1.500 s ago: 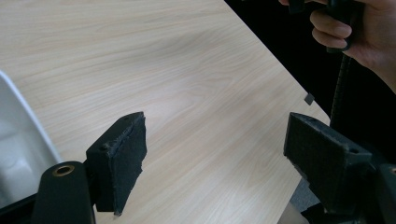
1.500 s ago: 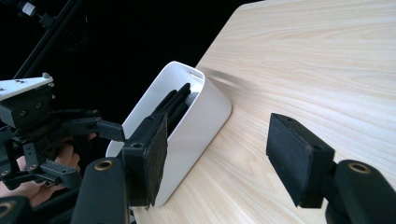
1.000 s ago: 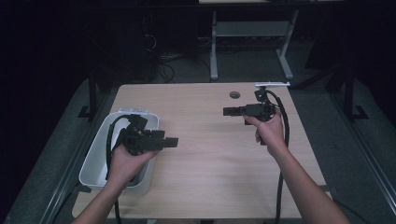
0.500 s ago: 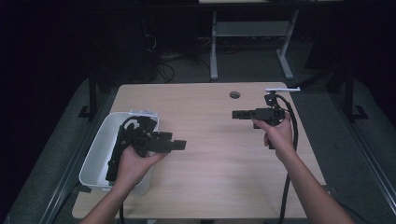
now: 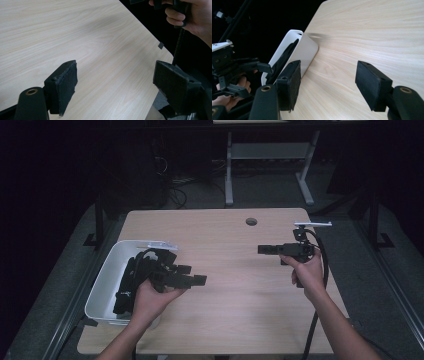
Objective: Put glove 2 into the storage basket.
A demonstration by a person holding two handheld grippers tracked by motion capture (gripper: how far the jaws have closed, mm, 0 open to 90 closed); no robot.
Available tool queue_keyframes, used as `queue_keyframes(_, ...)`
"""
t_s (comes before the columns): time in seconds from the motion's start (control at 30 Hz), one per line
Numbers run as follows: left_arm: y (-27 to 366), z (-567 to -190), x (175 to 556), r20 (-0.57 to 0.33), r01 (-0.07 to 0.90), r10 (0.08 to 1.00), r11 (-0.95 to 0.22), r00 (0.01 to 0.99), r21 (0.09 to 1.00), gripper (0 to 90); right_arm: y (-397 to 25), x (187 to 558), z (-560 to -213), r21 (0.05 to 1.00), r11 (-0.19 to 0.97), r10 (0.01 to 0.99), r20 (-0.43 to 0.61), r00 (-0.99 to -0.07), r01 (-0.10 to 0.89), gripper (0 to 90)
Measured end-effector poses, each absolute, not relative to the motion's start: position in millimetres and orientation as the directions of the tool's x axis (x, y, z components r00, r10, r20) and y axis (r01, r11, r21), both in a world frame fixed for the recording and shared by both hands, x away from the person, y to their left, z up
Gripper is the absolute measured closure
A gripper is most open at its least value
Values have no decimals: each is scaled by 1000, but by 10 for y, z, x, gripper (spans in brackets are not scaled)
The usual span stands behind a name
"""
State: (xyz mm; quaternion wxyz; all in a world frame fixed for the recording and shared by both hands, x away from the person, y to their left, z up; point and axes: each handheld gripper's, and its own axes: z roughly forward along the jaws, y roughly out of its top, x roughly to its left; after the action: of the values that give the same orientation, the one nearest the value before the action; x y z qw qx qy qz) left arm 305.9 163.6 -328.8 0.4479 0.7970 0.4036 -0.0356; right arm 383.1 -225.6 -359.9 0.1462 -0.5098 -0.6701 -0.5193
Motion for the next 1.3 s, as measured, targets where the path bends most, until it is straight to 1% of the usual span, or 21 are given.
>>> queue_keyframes(0.3,1547,-3352,3011,-425,673,596,-279,681,685,193,-2384,3726,-3688,530,-70,537,734,-416,845,362)
queue_keyframes(0.53,1472,-3410,3010,-427,674,591,-289,684,680,193,-2496,3659,-3752,521,-99,520,753,-403,848,359)
queue_keyframes(0.9,1347,-3522,3010,-430,673,581,-300,691,676,194,-2728,3573,-3949,498,-138,535,765,-359,856,357)
queue_keyframes(1.07,1297,-3563,3004,-421,664,576,-309,701,681,194,-2797,3531,-4005,495,-144,538,766,-352,857,357)
queue_keyframes(1.3,1226,-3651,2993,-432,674,573,-315,696,668,194,-2878,3482,-4076,491,-145,549,762,-343,859,356)
